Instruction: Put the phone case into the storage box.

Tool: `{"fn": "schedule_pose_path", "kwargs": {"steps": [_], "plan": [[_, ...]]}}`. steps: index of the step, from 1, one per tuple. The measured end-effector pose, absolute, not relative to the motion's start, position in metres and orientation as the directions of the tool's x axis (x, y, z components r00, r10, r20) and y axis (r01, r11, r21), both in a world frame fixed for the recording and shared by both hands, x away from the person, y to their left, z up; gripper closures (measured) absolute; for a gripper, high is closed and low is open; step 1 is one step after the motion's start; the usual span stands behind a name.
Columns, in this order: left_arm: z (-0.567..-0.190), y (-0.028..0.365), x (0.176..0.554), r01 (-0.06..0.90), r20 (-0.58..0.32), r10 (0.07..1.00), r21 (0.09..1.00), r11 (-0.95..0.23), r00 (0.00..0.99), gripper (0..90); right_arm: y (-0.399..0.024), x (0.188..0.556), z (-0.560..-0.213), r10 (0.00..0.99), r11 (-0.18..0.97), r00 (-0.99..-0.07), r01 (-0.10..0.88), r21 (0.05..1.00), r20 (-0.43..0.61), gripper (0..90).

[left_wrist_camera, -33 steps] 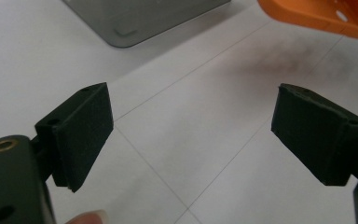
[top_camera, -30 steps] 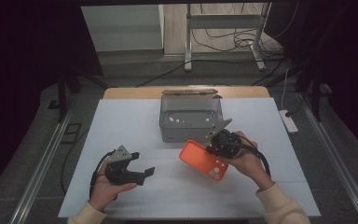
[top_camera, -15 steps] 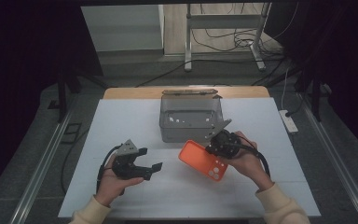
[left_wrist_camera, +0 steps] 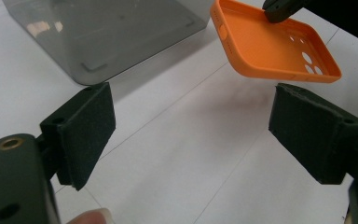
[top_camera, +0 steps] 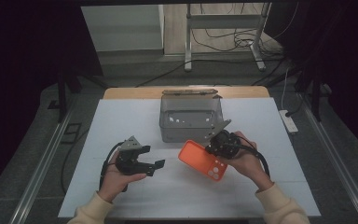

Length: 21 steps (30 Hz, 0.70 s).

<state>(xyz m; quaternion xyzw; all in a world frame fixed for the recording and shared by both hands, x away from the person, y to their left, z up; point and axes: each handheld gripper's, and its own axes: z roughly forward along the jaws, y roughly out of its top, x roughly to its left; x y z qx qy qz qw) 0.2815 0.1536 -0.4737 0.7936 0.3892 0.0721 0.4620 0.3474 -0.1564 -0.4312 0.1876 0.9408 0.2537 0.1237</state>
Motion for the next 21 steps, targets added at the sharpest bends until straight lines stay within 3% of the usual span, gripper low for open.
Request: {"fn": "schedule_pose_path", "kwargs": {"steps": [21], "plan": [[-0.464,0.135,0.297,0.549,-0.252,0.666,0.788,-0.280,0.702,14.5,-0.154,0.345,-0.430,0.413,0.800,-0.898,0.278,0.532,-0.152,89.0]]}}
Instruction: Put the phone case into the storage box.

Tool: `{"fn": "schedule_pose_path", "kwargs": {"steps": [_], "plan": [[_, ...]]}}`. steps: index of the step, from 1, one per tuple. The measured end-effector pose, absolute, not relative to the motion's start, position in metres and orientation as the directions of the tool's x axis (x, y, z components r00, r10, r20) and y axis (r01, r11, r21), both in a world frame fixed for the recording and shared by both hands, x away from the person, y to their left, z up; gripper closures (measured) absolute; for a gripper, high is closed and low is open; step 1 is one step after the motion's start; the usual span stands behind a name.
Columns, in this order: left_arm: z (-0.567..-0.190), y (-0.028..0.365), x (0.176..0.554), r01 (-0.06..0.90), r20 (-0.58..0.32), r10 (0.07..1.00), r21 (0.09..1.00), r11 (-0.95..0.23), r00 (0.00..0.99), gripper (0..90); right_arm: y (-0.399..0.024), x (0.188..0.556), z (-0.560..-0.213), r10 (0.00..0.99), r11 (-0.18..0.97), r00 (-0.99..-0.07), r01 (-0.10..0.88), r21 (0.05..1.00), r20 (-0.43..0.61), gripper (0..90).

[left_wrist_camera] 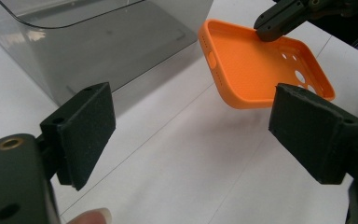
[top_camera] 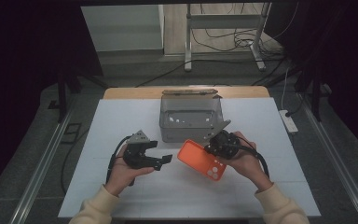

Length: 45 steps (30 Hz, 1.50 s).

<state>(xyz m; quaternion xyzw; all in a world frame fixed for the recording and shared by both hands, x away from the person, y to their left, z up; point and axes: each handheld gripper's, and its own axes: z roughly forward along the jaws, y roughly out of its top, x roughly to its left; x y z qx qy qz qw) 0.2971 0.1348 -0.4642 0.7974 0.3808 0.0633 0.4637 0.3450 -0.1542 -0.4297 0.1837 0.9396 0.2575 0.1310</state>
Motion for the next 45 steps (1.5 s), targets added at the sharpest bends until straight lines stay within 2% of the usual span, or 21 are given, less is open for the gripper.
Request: {"fn": "schedule_pose_path", "kwargs": {"steps": [45], "plan": [[-0.459,0.106,0.328,0.576,-0.303,0.622,0.762,-0.297,0.722,13.9,-0.151,0.345,-0.432,0.404,0.799,-0.899,0.257,0.544,-0.168,89.0]]}}
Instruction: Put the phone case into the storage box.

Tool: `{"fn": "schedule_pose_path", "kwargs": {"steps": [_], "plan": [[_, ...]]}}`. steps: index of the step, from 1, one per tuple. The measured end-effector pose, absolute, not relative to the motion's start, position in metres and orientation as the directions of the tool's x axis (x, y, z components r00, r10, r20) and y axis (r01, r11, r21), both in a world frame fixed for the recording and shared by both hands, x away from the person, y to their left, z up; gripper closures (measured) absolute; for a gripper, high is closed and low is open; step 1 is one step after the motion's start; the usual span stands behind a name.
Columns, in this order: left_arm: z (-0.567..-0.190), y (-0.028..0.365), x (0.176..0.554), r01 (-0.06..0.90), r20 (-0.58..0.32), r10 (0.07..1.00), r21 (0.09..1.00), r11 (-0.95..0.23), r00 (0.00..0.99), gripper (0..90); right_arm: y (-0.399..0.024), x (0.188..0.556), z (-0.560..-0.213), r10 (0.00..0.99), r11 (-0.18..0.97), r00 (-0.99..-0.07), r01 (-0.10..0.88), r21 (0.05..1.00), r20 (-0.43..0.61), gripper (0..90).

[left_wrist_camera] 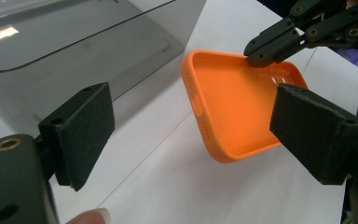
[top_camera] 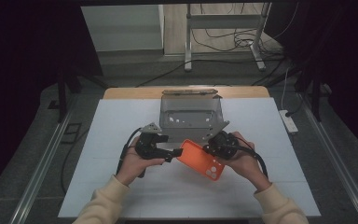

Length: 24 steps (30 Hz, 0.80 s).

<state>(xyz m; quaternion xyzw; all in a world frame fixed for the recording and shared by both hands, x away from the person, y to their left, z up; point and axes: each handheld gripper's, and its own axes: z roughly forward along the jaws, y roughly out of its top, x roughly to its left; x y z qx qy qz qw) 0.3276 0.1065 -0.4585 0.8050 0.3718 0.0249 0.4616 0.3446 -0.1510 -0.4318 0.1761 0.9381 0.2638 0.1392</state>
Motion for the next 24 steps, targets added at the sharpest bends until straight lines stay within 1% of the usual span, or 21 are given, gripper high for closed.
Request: {"fn": "schedule_pose_path", "kwargs": {"steps": [10,24], "plan": [[-0.461,0.097,0.337,0.585,-0.313,0.611,0.748,-0.314,0.727,13.8,-0.150,0.344,-0.432,0.397,0.801,-0.901,0.247,0.545,-0.176,89.0],[-0.470,0.090,0.347,0.621,-0.356,0.598,0.716,-0.319,0.718,15.2,-0.148,0.343,-0.432,0.383,0.805,-0.904,0.227,0.548,-0.189,89.1]]}}
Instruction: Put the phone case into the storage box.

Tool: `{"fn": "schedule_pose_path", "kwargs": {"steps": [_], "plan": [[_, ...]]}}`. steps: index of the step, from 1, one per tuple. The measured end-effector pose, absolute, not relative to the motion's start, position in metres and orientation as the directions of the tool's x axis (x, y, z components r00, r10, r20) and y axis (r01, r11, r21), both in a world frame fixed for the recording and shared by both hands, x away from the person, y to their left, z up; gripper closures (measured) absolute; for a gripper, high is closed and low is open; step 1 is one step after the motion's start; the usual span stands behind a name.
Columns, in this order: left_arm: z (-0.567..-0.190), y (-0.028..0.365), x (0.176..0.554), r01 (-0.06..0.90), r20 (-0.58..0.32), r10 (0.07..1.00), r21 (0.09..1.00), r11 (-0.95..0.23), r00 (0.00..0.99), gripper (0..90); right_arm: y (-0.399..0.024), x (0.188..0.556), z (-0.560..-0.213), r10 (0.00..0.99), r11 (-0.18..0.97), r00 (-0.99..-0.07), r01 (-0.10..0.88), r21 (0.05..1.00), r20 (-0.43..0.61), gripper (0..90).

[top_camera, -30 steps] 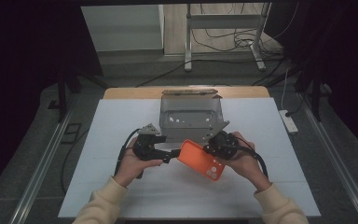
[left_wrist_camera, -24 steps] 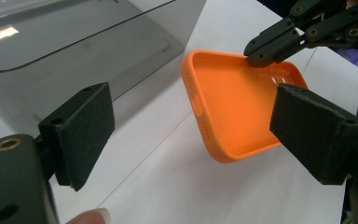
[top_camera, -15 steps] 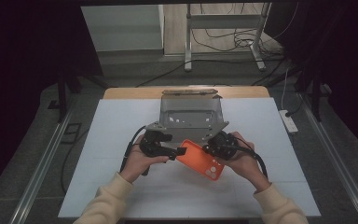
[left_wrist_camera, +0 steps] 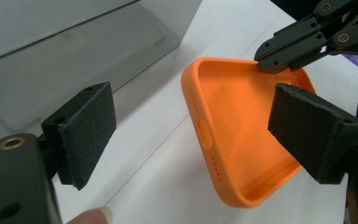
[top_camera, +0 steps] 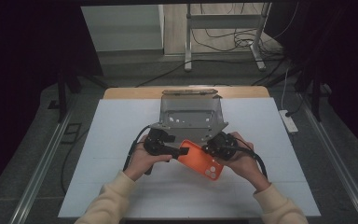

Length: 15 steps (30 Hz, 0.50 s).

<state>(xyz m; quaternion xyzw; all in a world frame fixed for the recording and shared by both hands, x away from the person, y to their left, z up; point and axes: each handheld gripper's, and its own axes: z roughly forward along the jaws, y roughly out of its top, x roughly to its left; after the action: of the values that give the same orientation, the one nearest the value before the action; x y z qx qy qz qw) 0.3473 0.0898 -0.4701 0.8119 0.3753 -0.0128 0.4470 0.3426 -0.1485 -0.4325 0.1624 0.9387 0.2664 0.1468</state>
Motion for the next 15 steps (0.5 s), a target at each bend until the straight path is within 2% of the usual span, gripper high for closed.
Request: {"fn": "schedule_pose_path", "kwargs": {"steps": [11,15], "plan": [[-0.4751,0.0864,0.3501,0.637,-0.386,0.574,0.695,-0.334,0.722,21.7,-0.1486,0.3426,-0.4330,0.378,0.804,-0.905,0.218,0.553,-0.193,89.1],[-0.4769,0.0858,0.3511,0.647,-0.401,0.563,0.679,-0.348,0.723,30.6,-0.1486,0.3426,-0.4331,0.375,0.804,-0.906,0.214,0.554,-0.195,89.1]]}}
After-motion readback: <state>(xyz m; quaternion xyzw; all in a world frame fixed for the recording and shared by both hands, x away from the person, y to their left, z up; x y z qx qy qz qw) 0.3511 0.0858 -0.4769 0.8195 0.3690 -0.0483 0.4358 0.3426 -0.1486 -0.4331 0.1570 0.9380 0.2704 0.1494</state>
